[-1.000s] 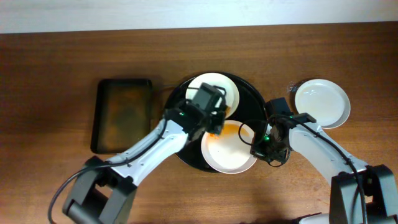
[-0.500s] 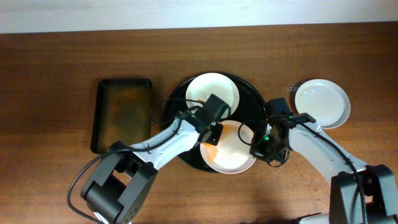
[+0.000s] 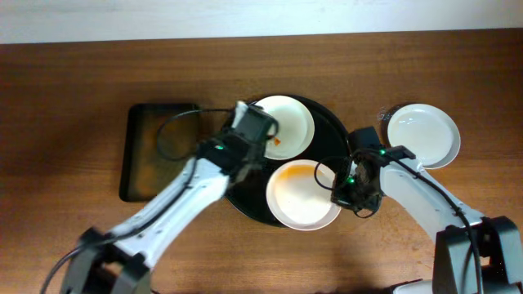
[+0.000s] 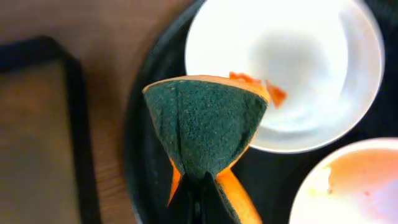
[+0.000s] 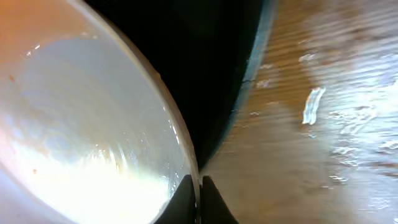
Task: Clean dirty plates on tray and stack at the side
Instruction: 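Carry the scrubbed plate right and stack it on the cleaned plate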
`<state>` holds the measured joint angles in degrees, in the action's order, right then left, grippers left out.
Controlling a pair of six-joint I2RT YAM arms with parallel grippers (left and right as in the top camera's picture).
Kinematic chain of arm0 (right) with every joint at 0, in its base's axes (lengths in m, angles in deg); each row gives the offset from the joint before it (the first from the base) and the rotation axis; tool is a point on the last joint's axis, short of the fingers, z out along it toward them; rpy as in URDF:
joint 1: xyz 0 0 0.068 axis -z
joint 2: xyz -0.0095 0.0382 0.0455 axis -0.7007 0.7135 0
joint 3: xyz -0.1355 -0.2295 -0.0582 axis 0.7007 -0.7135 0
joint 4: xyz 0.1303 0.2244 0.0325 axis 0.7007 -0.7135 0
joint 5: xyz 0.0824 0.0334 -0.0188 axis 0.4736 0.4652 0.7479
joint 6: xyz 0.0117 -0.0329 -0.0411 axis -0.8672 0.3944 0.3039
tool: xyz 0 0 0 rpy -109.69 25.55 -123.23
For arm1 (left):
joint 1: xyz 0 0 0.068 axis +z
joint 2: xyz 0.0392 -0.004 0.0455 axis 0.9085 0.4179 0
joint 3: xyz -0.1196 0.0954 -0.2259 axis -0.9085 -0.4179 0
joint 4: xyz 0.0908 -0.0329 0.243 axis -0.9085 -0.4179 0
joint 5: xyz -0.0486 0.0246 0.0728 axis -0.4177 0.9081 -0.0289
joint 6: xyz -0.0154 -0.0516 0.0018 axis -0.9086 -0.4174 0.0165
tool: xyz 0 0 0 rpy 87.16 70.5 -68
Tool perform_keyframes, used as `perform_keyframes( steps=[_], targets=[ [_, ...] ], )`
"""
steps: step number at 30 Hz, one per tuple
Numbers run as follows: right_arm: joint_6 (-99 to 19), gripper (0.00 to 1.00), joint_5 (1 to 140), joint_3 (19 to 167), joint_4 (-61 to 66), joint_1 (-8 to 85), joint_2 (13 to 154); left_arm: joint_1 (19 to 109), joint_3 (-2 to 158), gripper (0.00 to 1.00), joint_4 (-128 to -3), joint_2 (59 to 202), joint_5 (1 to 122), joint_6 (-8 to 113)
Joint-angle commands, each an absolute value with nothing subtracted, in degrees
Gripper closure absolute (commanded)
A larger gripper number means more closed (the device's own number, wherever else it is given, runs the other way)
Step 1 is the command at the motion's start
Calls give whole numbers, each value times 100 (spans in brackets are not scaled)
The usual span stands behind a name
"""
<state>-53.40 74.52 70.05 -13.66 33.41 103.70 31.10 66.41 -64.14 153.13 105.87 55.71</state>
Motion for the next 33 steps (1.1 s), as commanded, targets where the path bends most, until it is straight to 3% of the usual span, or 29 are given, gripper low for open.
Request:
perform_keyframes(
  steps=[1, 4, 8, 14, 18, 29, 33],
  targets=[
    [-4900, 96, 6626, 7480, -1644, 3363, 10368, 3856, 6702, 100, -6482, 14814, 9199, 5545],
    [-4599, 96, 5951, 8098, -2109, 3363, 9994, 4654, 6702, 100, -6670, 14814, 8056, 5547],
    [-3943, 96, 4736, 8996, -2378, 3291, 9636, 5021, 6702, 100, -6672, 14814, 7831, 5551],
    [-3873, 96, 1944, 9208, -2334, 1623, 9636, 5021, 6702, 100, -6670, 14814, 7896, 5553],
    [-3878, 96, 797, 9206, -2282, 620, 9636, 5021, 6702, 100, -6670, 14814, 7896, 5553],
    [-4638, 96, 801, 9206, -2350, 473, 9636, 5021, 6702, 100, -6670, 14814, 7896, 5553],
    [-5836, 96, 3544, 9206, -2535, 932, 9636, 5021, 6702, 100, -6670, 14814, 7892, 5551]
  ],
)
